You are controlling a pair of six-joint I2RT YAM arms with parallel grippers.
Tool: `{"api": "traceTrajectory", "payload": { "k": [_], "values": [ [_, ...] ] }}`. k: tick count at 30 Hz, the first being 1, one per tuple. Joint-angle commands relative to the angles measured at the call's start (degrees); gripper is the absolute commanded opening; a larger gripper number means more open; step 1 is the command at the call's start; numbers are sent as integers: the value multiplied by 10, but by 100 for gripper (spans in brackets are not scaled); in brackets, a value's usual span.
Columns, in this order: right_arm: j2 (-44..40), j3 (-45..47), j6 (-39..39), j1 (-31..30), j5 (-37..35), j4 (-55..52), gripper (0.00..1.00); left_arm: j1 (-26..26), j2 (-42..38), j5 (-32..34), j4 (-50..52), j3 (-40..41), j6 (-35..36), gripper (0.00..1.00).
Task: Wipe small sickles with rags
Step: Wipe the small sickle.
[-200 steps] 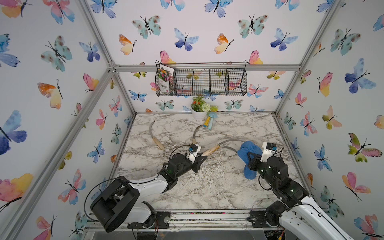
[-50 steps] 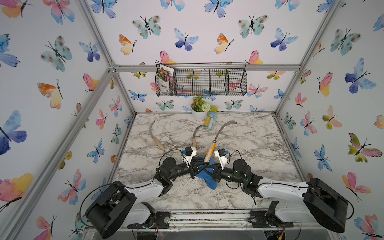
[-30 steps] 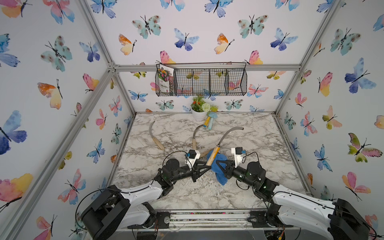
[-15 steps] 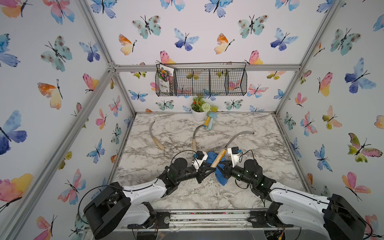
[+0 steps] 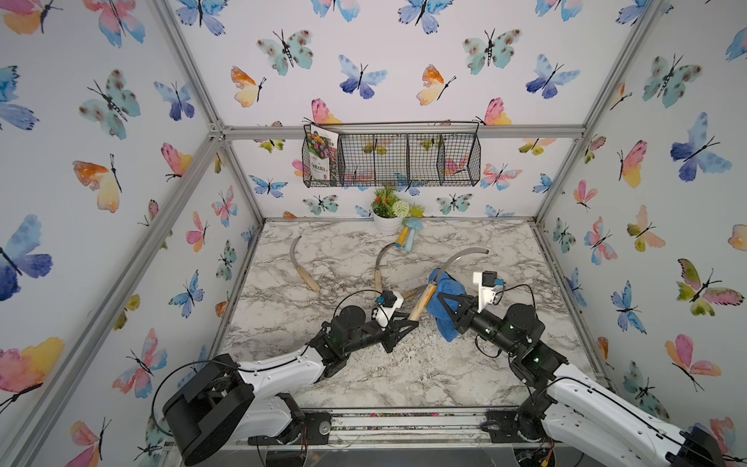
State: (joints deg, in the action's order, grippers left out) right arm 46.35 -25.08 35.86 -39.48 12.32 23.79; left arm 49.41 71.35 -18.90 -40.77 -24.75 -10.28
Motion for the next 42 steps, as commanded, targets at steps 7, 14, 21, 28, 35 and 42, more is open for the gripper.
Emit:
{"api": "traceTrajectory", "payload": {
  "k": [7, 14, 21, 28, 35, 42],
  "values": [
    [68, 28, 33, 3, 96, 53, 2, 3, 1, 1, 1, -6, 9, 0],
    [149, 76, 67, -47, 113, 158, 2, 2, -5, 6, 7, -5, 11, 0],
    [77, 82, 61, -60, 55, 132, 2, 2, 1, 4, 9, -10, 11, 0],
    [22, 23, 19, -28, 3, 33, 2, 2, -7, 1, 7, -4, 9, 0],
    [3, -31, -1, -3, -12, -29, 2, 2, -9, 4, 8, -1, 9, 0],
    [4, -33, -2, -2, -18, -57, 2, 2, -15, 3, 7, -1, 10, 0]
  ]
}}
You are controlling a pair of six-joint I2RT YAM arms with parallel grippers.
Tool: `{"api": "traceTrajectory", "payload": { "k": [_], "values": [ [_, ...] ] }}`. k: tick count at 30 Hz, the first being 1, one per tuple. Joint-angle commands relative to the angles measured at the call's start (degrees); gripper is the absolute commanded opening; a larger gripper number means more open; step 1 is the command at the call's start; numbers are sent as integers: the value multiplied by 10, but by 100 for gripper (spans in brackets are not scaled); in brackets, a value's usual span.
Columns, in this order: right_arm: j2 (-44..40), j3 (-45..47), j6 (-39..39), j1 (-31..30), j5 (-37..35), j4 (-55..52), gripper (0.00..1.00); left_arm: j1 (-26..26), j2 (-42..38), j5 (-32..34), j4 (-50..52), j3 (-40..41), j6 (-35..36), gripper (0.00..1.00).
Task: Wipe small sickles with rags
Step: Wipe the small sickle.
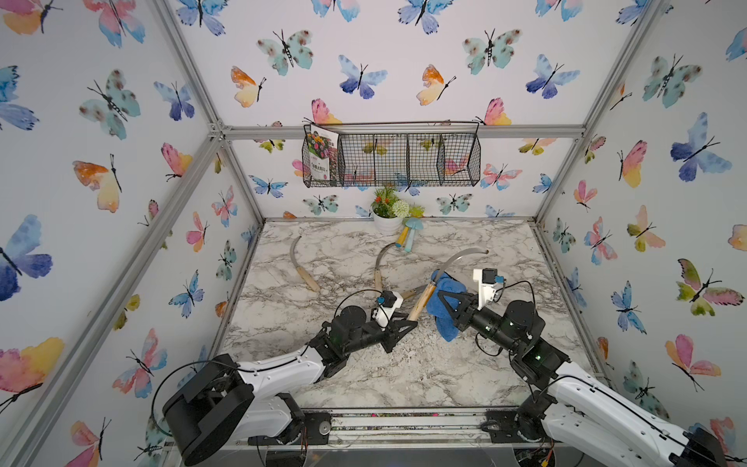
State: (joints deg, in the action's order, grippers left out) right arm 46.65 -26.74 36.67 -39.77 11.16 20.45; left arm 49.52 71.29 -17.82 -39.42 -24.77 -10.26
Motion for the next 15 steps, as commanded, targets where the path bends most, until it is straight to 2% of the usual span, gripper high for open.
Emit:
{"api": "traceTrajectory", "payload": {
  "k": [1, 4, 9, 12, 15],
  "values": [
    [8, -16, -10, 1, 5, -29, 2, 1, -16, -5, -6, 0, 10, 0],
    [40, 33, 22, -2, 58, 57, 2, 1, -16, -3, -6, 0, 12, 0],
    [118, 98, 61, -31, 74, 182, 2, 1, -17, -3, -5, -1, 13, 0],
    [139, 98, 68, -32, 89, 204, 2, 1, -14, -2, -4, -2, 14, 0],
    [120, 95, 62, -32, 87, 199, 2, 1, -12, 3, -2, -1, 17, 0]
  ]
}}
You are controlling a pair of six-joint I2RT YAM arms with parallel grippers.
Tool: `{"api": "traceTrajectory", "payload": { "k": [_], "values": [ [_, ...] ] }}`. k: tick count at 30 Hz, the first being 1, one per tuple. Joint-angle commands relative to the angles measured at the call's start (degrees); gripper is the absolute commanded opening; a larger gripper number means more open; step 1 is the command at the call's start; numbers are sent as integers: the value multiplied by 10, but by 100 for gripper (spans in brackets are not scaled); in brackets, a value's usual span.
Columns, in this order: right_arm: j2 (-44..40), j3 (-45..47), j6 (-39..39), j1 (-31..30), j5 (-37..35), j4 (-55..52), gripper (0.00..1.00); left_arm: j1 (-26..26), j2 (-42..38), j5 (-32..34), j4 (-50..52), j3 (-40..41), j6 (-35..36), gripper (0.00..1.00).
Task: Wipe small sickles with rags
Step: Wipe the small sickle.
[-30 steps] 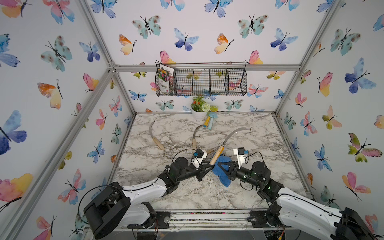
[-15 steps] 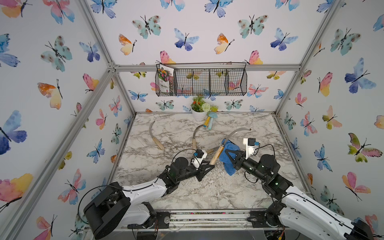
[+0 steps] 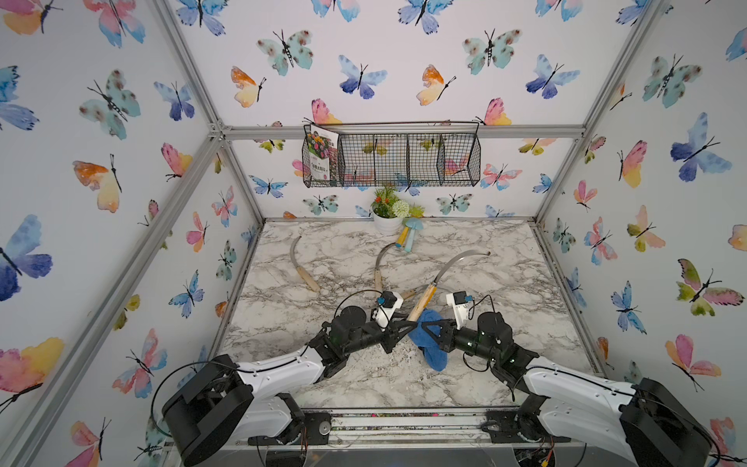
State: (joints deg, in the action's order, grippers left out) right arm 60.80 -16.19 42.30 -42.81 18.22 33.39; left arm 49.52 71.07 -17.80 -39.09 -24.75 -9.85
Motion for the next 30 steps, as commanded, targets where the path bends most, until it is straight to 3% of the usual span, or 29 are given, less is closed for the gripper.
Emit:
{"api": "traceTrajectory", "payload": {
  "k": [1, 6, 13, 18, 20, 24, 30],
  "values": [
    [-33, -10, 7, -2, 9, 71, 2, 1, -10, 4, -5, -2, 13, 0],
    [-116, -56, -31, 6, -52, -39, 2, 1, -15, -2, -6, -2, 10, 0],
    [-142, -117, -54, 59, -39, -119, 2, 2, -14, -4, -8, 2, 7, 0],
    [-97, -101, -33, 58, 11, -88, 2, 1, -22, -1, -8, 3, 7, 0],
    [-66, -69, -9, 55, 43, -23, 2, 2, -19, 0, -9, 3, 8, 0],
    [-5, -16, 18, 11, 36, 79, 2, 1, -10, -5, -8, -3, 9, 0],
    [18, -17, 21, -16, 29, 109, 2, 1, -1, 0, -9, -5, 13, 0]
  ]
}}
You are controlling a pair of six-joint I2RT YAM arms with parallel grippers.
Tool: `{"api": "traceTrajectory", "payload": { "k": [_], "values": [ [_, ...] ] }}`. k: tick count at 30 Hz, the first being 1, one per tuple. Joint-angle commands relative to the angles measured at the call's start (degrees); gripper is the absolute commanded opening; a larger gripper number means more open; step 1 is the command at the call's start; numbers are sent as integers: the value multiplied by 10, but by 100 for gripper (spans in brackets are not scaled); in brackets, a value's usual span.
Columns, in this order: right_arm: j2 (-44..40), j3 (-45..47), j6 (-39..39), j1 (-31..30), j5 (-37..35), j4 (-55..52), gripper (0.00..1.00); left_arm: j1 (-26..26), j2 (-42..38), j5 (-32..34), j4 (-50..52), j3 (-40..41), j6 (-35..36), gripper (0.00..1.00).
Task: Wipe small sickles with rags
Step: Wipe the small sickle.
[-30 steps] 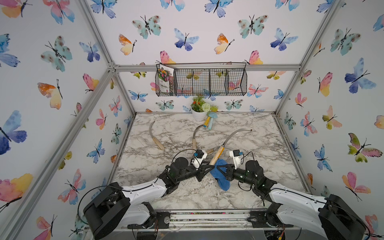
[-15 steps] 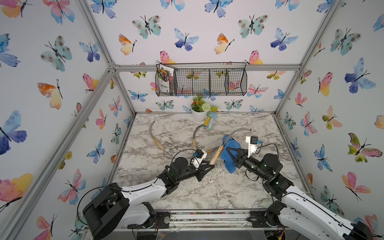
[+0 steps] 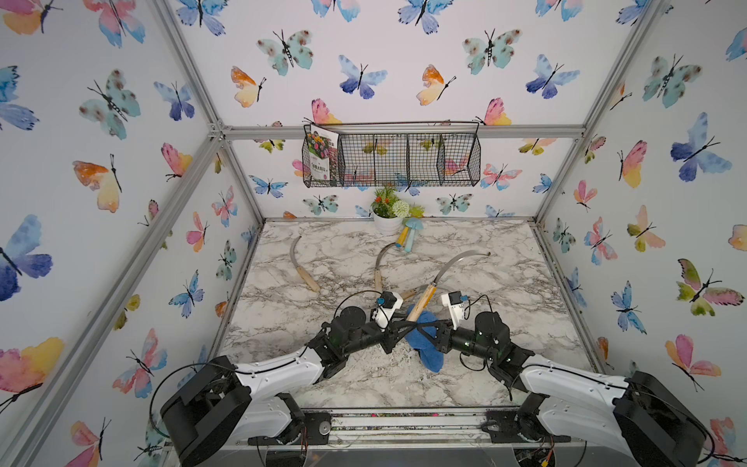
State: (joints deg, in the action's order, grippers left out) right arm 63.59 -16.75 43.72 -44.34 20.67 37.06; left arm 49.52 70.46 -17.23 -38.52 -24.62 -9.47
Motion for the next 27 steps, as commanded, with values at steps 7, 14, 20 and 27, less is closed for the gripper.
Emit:
{"api": "traceTrajectory", "payload": {
  "k": [7, 14, 20, 27],
  "values": [
    [-57, -52, -9, 52, 9, 26, 2, 1, 1, -9, -16, -5, 7, 0],
    [-65, -102, -7, 132, 69, 0, 2, 1, 1, -8, -15, -4, 8, 0],
    [-73, -108, -8, 136, 72, -10, 2, 1, 4, -3, -12, -6, 12, 0],
    [-94, -81, 18, 198, 111, -2, 2, 1, -7, 23, -14, 3, 23, 0]
  ]
}}
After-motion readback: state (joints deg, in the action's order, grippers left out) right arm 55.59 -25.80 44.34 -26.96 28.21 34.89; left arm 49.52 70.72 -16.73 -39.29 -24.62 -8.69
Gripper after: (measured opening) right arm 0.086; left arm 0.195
